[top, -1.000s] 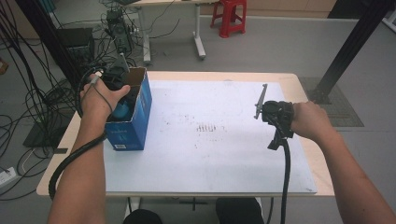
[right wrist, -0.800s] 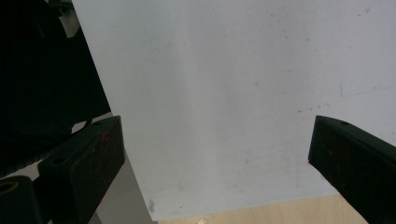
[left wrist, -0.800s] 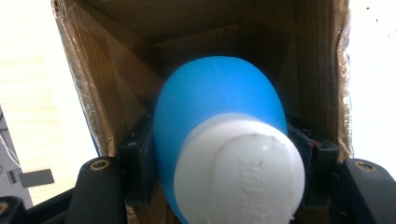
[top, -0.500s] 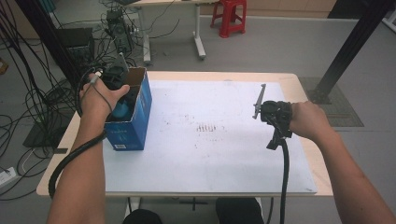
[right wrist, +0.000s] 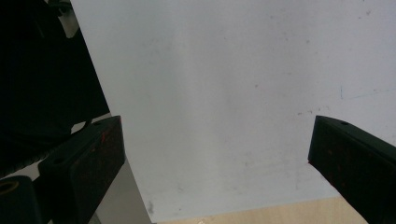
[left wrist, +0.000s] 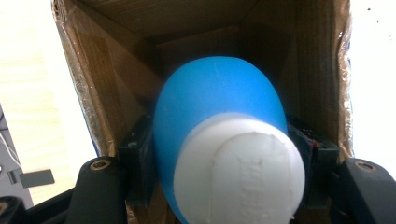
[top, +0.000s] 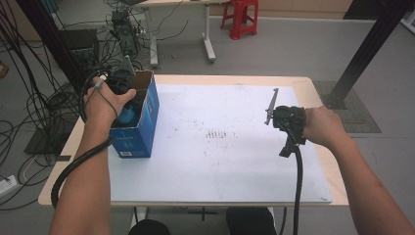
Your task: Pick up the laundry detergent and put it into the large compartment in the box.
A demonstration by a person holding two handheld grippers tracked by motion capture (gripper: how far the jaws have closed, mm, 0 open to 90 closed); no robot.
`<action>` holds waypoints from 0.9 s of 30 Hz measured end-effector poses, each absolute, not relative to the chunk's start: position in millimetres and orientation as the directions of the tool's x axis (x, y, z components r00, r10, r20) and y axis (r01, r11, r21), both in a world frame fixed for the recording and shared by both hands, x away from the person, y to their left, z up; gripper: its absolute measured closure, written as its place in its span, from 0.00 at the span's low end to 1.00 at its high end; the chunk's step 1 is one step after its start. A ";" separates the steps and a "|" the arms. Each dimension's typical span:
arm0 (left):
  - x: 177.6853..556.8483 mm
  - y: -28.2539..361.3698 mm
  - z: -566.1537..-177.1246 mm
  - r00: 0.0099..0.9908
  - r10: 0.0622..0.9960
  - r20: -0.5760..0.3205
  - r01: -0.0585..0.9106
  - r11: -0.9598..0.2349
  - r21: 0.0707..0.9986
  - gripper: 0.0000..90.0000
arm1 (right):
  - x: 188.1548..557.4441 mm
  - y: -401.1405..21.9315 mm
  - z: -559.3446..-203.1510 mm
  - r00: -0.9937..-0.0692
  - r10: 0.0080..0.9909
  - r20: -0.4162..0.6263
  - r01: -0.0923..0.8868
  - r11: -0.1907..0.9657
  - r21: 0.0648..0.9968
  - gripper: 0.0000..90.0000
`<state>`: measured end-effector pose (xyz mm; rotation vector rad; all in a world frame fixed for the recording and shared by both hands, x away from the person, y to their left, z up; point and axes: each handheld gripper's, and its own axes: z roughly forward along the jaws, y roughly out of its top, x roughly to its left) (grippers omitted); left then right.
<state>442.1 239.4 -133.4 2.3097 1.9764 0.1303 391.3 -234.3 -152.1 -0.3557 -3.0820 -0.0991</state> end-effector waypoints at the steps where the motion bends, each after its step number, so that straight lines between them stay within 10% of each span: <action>1: 442.0 239.4 -133.4 0.154 0.988 0.001 0.980 -0.152 0.131 0.41 | 391.4 -234.4 -152.1 -0.973 0.227 0.045 0.229 0.972 0.058 0.04; 27: 441.6 239.6 -133.7 0.151 0.988 0.001 0.980 -0.150 0.133 0.41 | 392.0 -234.7 -152.3 -0.972 0.230 0.046 0.232 0.971 0.053 0.04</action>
